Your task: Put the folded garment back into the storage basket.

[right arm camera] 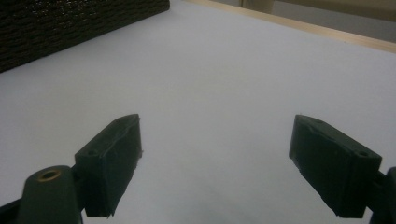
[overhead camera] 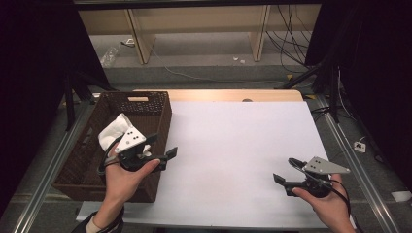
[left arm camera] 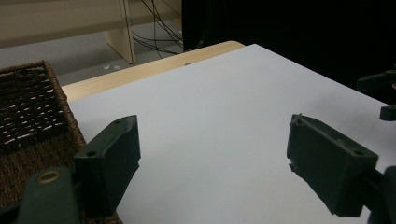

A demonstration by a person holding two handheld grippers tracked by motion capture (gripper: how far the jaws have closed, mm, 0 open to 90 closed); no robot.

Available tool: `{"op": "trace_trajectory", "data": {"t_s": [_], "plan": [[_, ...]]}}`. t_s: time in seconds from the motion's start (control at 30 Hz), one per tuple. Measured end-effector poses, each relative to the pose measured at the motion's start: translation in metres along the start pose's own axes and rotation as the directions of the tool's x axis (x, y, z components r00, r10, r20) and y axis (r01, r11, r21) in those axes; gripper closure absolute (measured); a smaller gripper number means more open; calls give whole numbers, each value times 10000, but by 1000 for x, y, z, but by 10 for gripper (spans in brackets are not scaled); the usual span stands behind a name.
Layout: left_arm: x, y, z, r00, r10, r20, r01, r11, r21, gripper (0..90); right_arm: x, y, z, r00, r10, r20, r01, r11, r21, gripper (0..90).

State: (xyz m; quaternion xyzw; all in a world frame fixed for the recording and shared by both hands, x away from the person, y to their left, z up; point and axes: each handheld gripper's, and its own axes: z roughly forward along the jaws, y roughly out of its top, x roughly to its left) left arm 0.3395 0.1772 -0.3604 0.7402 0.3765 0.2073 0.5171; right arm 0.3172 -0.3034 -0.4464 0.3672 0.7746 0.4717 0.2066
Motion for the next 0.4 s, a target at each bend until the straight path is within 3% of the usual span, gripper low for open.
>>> {"op": "trace_trajectory", "data": {"t_s": [0.4], "plan": [[2, 1, 0, 9999, -10, -102, 10, 10000, -54, 171, -1, 0, 0, 10000, 57, 1, -57, 10000, 2, 177]]}}
